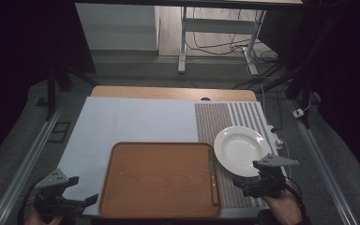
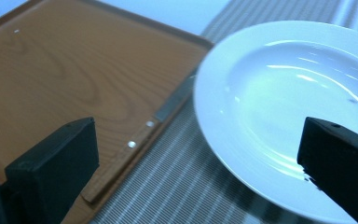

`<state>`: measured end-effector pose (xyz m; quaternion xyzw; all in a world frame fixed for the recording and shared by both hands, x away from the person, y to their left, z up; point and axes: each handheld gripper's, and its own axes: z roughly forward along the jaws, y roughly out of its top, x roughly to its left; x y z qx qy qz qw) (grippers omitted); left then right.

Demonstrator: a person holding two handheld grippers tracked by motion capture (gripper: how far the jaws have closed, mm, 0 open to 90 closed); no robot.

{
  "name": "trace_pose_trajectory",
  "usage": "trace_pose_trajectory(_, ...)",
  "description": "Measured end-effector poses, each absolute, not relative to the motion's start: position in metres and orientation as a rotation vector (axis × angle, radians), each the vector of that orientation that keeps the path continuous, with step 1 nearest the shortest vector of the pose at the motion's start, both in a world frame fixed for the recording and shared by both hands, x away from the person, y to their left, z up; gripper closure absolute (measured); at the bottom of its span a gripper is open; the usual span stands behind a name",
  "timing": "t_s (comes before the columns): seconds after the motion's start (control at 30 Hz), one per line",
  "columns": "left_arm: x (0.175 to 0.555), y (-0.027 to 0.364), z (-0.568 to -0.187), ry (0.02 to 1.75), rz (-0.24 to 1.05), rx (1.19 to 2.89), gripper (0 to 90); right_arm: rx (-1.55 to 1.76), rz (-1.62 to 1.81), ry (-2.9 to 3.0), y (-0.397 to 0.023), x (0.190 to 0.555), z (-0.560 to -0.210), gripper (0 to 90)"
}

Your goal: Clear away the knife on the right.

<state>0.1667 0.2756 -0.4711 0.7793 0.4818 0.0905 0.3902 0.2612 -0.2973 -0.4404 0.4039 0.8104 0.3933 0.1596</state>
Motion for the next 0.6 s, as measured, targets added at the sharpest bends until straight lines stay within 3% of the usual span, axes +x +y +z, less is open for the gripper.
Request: trace_pose_trajectory(0.6,0.167,0.276,-0.471,1.224,0.227,1.977,0.9,1.309,1.052,2.258,-0.327,0.239,-0.442,0.0)
